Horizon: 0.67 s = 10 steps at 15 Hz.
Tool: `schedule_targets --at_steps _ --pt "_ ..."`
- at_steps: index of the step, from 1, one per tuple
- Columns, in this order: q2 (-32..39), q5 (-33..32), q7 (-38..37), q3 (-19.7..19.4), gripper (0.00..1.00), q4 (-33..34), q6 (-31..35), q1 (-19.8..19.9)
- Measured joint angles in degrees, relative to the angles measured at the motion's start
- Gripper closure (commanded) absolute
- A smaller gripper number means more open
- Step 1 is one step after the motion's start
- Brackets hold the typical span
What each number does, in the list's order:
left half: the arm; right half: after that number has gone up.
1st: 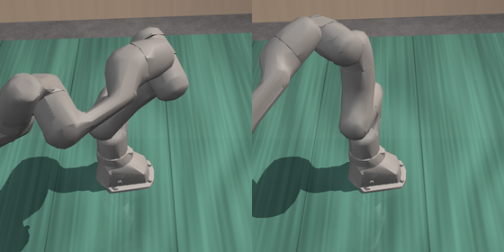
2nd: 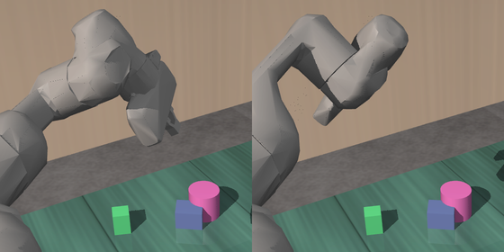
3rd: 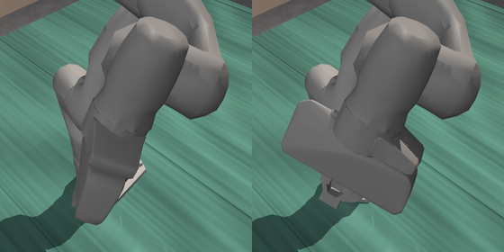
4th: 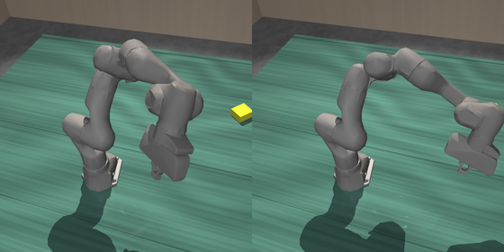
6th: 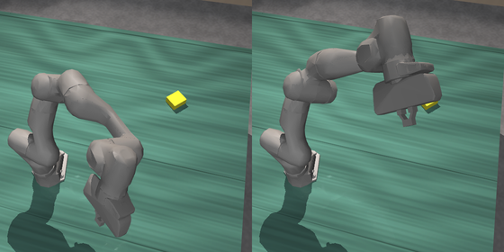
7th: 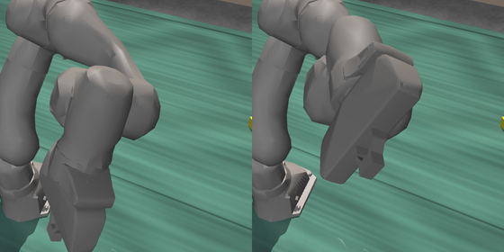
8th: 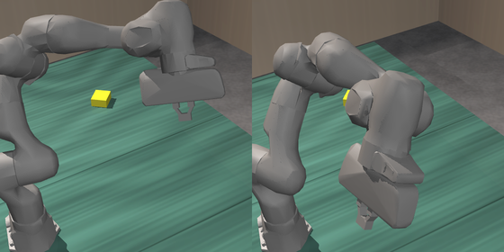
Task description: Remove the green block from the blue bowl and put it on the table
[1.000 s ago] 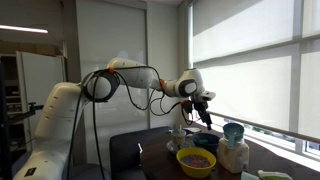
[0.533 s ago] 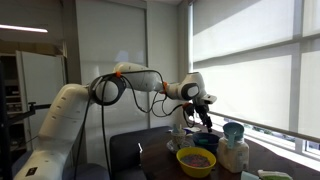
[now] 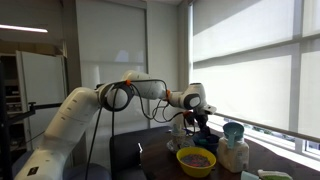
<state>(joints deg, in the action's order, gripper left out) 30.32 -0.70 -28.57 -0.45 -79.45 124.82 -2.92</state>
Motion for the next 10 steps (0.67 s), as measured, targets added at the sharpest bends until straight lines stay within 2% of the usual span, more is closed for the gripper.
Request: schedule_targets --at_steps 3,10 --pt "1.54 0.99 2.45 0.09 0.00 1.07 -2.86 0.05" --pt "5.68 0.53 7.45 0.00 0.00 4.16 -2.70 -1.01"
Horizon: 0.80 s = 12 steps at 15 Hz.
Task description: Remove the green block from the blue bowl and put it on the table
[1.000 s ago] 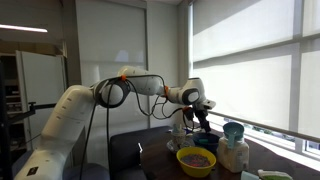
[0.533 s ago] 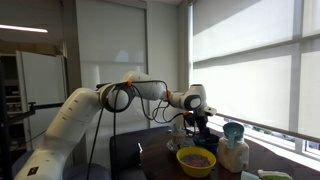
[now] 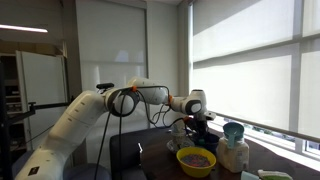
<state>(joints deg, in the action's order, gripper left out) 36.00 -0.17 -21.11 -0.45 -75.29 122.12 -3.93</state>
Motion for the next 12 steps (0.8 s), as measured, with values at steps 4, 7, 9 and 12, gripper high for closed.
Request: schedule_targets --at_steps 4,7,9,12 --pt "1.20 -4.01 0.38 -1.69 0.18 2.22 -4.05 -1.53" --pt "1.26 -6.11 0.19 -2.76 0.05 3.15 -6.16 -2.26" --pt "1.31 -6.11 -0.28 -2.81 0.30 3.71 -5.23 -2.26" --pt "1.52 -6.06 -1.57 -2.80 0.46 3.92 -1.56 -2.32"
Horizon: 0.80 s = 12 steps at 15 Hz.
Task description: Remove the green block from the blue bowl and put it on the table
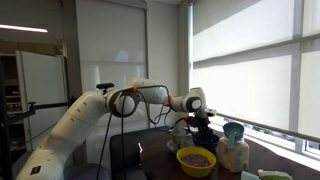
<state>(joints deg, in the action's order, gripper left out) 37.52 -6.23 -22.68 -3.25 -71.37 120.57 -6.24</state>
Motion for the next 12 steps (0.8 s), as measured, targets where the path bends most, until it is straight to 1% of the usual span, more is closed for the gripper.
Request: schedule_targets --at_steps 2,5,6,7,10,12 --pt "0.24 0.00 -0.52 0.00 0.59 0.05 1.44 -0.03" --pt "1.24 0.00 -0.81 -0.01 0.82 0.20 1.60 -0.11" --pt "1.57 0.00 -0.95 -0.02 0.88 0.25 1.61 -0.15" --pt "1.77 0.00 -1.14 -0.03 0.92 0.28 1.61 -0.17" --pt "1.47 0.00 -2.06 -0.18 0.92 0.94 1.96 -0.39" --pt "0.23 0.00 -2.50 -0.41 0.92 1.23 3.82 -0.68"
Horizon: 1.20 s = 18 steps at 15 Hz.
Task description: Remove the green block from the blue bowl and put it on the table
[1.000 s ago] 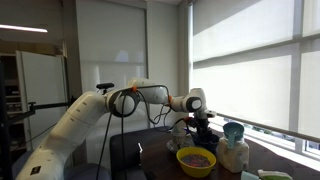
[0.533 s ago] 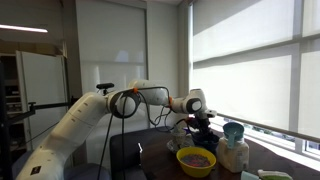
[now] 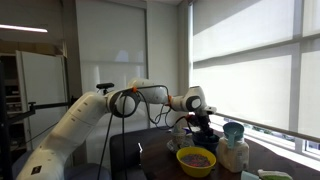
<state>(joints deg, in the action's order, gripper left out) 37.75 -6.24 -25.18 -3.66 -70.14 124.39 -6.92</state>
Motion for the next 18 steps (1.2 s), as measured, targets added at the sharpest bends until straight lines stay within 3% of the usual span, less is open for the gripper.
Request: schedule_targets --at_steps 5,8,11,15,17,18 --pt "-7.76 -3.41 -2.99 -2.33 0.92 -2.14 5.02 -1.91" --pt "-14.97 -10.16 -9.60 -5.56 0.92 -8.83 3.57 -4.77" --pt "-22.44 -17.42 -20.73 -6.98 0.92 -17.20 0.03 -7.75" --pt "-31.85 -27.59 -37.18 -12.32 0.92 -28.28 -2.61 -14.63" --pt "-36.48 -32.68 -45.29 -13.18 0.92 -33.42 -4.50 -16.11" --pt "-38.84 -35.17 -49.40 -11.54 0.92 -36.00 -5.66 -14.86"
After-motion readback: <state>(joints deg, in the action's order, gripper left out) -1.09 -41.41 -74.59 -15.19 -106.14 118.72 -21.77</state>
